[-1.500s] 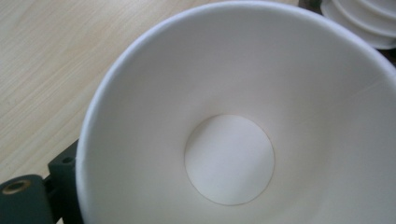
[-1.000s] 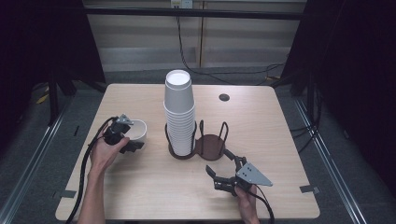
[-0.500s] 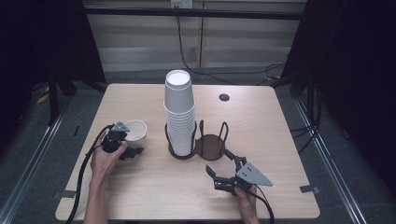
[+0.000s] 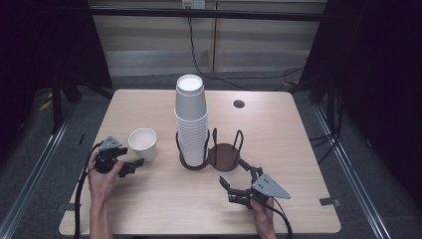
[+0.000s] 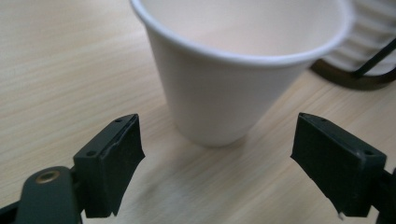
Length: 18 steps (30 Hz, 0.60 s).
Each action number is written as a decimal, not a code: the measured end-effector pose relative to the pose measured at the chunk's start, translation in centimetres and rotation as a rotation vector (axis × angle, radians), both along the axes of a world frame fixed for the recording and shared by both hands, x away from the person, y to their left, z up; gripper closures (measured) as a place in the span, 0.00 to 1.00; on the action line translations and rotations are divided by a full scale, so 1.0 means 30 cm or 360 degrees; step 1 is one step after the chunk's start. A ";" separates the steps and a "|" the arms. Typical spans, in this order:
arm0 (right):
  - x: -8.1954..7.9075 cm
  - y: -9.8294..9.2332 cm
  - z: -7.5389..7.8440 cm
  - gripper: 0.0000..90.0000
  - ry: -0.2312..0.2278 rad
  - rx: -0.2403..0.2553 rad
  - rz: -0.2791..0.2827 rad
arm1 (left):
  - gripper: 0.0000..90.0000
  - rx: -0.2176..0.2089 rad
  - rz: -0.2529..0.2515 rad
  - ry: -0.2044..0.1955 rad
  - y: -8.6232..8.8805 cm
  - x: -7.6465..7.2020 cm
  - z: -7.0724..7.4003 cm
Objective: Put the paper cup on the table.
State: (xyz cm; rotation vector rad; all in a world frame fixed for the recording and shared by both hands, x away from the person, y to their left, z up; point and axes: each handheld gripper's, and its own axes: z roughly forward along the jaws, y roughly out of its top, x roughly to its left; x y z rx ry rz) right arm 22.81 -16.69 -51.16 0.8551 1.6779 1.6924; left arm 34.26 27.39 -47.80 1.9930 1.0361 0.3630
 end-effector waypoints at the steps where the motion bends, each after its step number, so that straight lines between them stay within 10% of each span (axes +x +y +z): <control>1: 0.000 0.000 0.000 0.15 0.0000 0.0000 0.0001 | 0.19 -0.0012 0.0011 -0.0027 0.001 -0.013 0.003; 18: -0.001 0.000 0.000 0.15 -0.0001 -0.0001 -0.0003 | 0.21 -0.0283 -0.0017 -0.0384 -0.066 -0.194 0.034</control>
